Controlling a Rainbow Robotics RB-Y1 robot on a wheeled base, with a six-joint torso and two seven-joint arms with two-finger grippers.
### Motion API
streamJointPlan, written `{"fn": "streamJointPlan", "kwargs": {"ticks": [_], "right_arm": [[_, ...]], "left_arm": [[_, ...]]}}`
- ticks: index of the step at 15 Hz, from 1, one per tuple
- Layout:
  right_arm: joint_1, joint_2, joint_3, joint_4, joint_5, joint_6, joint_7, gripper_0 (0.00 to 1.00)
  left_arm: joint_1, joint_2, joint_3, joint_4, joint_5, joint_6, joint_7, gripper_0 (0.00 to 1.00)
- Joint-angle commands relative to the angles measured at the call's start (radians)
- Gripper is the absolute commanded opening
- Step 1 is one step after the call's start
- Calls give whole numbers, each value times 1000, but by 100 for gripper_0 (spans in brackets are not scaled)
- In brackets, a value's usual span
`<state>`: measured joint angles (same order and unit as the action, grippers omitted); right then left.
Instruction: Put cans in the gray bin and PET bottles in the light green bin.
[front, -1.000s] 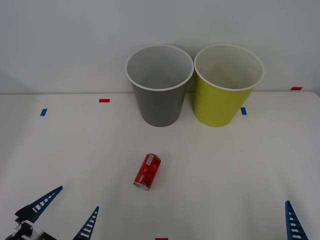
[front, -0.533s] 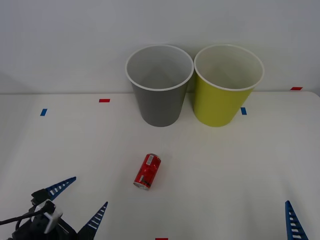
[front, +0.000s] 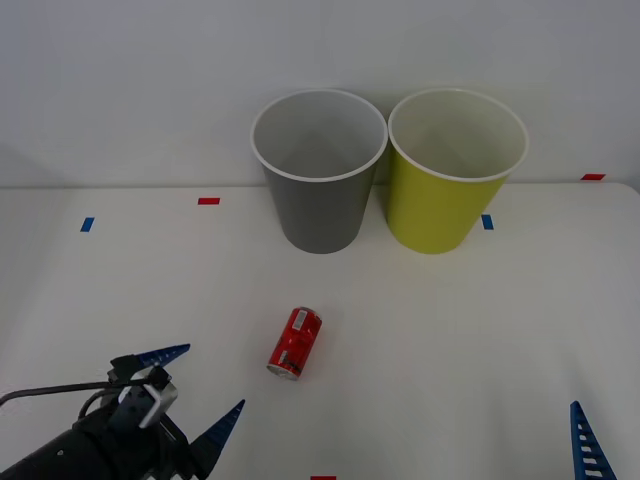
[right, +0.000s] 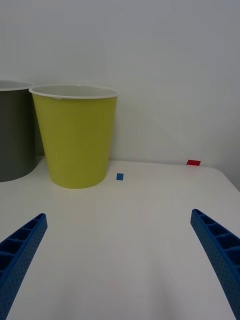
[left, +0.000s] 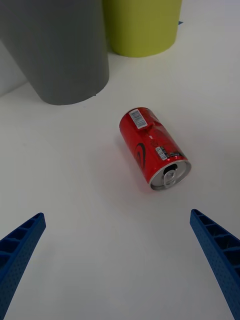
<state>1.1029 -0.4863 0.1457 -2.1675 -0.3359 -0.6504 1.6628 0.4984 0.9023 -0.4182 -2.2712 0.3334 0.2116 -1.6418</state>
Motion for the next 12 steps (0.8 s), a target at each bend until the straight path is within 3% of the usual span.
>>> {"fn": "streamJointPlan", "kwargs": {"ticks": [1,5,8,12], "right_arm": [[0,0,0,0,0,0,0,100],[0,0,0,0,0,0,0,100],[0,0,0,0,0,0,0,100],[0,0,0,0,0,0,0,100]], "left_arm": [[-70,-22,-1,-31,12,144,22,100],[-147,-26,-4,-133,19,390,174,100],[-216,-43,-4,-162,29,526,200,100],[-323,-111,-10,-162,122,697,316,100]]}}
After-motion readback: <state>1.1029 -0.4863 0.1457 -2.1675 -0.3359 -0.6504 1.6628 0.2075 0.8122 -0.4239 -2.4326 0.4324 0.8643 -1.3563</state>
